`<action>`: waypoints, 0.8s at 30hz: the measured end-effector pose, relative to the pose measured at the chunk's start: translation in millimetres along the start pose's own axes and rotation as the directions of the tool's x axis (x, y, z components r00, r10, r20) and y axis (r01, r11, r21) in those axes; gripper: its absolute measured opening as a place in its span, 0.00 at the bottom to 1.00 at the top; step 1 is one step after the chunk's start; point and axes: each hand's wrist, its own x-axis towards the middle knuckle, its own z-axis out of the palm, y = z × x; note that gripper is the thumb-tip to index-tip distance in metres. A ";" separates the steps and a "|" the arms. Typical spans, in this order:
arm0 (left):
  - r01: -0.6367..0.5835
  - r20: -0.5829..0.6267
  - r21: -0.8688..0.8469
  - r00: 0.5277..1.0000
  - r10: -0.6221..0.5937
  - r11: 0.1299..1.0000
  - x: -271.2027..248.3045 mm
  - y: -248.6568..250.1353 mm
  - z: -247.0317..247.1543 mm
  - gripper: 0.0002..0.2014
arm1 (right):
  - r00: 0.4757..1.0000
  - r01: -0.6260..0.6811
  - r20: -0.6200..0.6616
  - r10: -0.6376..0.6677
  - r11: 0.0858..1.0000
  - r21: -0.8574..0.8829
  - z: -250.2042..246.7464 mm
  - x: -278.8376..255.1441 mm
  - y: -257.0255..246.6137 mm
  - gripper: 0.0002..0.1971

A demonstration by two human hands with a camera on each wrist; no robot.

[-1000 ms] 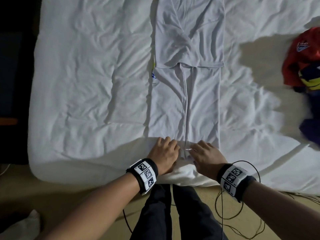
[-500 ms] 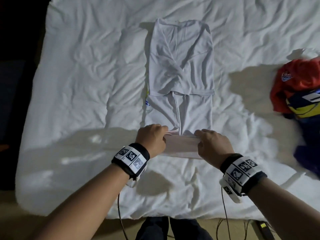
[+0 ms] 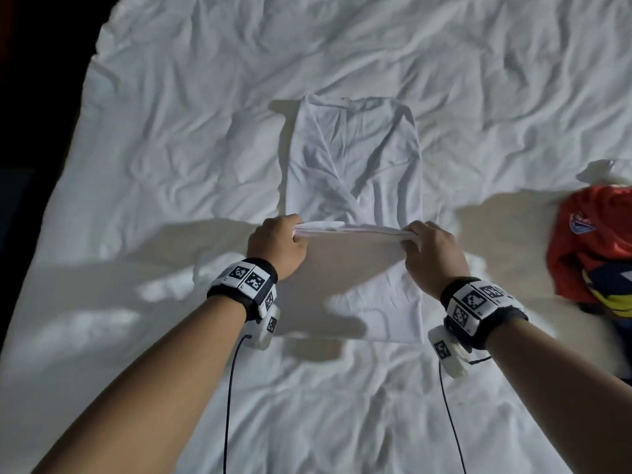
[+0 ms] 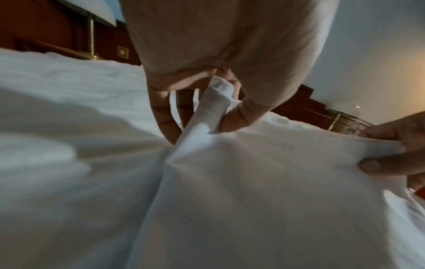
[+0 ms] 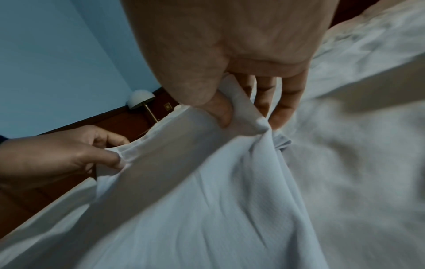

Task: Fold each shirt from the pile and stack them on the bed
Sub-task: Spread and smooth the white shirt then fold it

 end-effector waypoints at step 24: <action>0.263 -0.163 -0.474 0.912 -0.377 0.840 11.9 -49.3 46.7 0.11 | 0.904 -0.373 -0.097 0.415 0.881 0.292 30.3 17.7 30.7 0.09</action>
